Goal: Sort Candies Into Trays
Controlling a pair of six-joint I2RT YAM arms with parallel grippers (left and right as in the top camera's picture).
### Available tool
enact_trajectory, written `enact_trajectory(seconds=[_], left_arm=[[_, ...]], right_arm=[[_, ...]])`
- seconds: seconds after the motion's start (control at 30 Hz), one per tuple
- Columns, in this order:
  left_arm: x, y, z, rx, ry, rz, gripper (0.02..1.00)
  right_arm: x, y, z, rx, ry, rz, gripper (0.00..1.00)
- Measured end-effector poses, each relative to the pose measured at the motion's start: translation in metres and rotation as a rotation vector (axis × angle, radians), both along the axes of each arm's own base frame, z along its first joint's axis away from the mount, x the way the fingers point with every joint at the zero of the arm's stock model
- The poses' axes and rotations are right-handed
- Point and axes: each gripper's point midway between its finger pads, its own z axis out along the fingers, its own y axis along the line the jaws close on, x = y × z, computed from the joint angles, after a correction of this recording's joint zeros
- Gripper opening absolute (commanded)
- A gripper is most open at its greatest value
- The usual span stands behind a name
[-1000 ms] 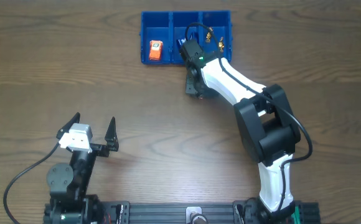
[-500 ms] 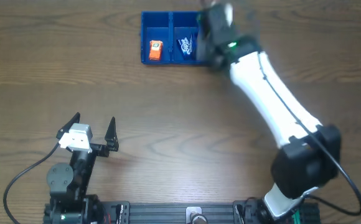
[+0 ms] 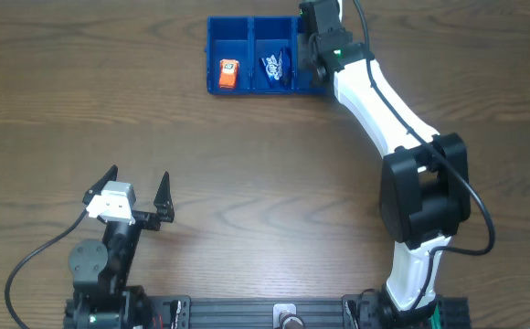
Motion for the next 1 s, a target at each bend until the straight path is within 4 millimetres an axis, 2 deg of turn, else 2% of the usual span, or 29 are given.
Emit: enact_trajectory(seconds=[0.17, 0.33, 0.4, 0.43, 0.5, 0.53, 0.6, 0.63, 0.67, 0.7, 0.73, 0.77, 0.83, 0.93, 1.0], left_arm=[[0.0, 0.0, 0.0, 0.0, 0.0, 0.0, 0.998], [0.0, 0.0, 0.0, 0.0, 0.0, 0.0, 0.996], [0.0, 0.0, 0.0, 0.0, 0.0, 0.0, 0.998], [0.0, 0.0, 0.0, 0.0, 0.0, 0.0, 0.998], [0.0, 0.0, 0.0, 0.0, 0.0, 0.0, 0.998], [0.0, 0.0, 0.0, 0.0, 0.0, 0.0, 0.996], [0.0, 0.0, 0.0, 0.0, 0.0, 0.0, 0.998], [0.0, 0.0, 0.0, 0.0, 0.001, 0.0, 0.998], [0.0, 0.0, 0.0, 0.0, 0.0, 0.0, 0.998], [0.0, 0.0, 0.0, 0.0, 0.0, 0.0, 0.998], [0.0, 0.0, 0.0, 0.0, -0.001, 0.001, 0.998], [0.0, 0.0, 0.0, 0.0, 0.001, 0.001, 0.998], [0.0, 0.0, 0.0, 0.0, 0.001, 0.0, 0.998], [0.0, 0.0, 0.0, 0.0, 0.001, 0.0, 0.998], [0.0, 0.0, 0.0, 0.0, 0.001, 0.0, 0.996]], right_arm=[[0.0, 0.0, 0.0, 0.005, 0.001, -0.006, 0.56], [-0.001, -0.001, -0.001, 0.002, 0.008, -0.006, 0.682], [-0.005, -0.004, 0.006, 0.001, 0.01, -0.009, 0.744], [-0.011, -0.01, 0.02, 0.005, 0.002, -0.011, 0.759], [-0.026, -0.034, 0.072, 0.011, -0.053, -0.023, 0.781], [-0.041, -0.061, 0.12, 0.013, -0.12, -0.052, 0.794], [-0.08, -0.113, 0.199, 0.001, -0.262, -0.123, 0.814], [-0.099, -0.132, 0.228, -0.005, -0.332, -0.158, 0.82], [-0.128, -0.153, 0.258, -0.018, -0.419, -0.194, 0.84], [-0.16, -0.169, 0.275, -0.029, -0.49, -0.226, 0.882], [-0.177, -0.179, 0.278, -0.036, -0.529, -0.245, 0.934], [-0.195, -0.188, 0.265, -0.05, -0.525, -0.26, 0.993], [-0.232, -0.197, 0.226, -0.076, -0.479, -0.274, 1.0], [-0.266, -0.186, 0.199, -0.057, -0.584, -0.219, 1.0], [-0.273, -0.177, 0.181, -0.036, -0.634, -0.176, 1.0]])
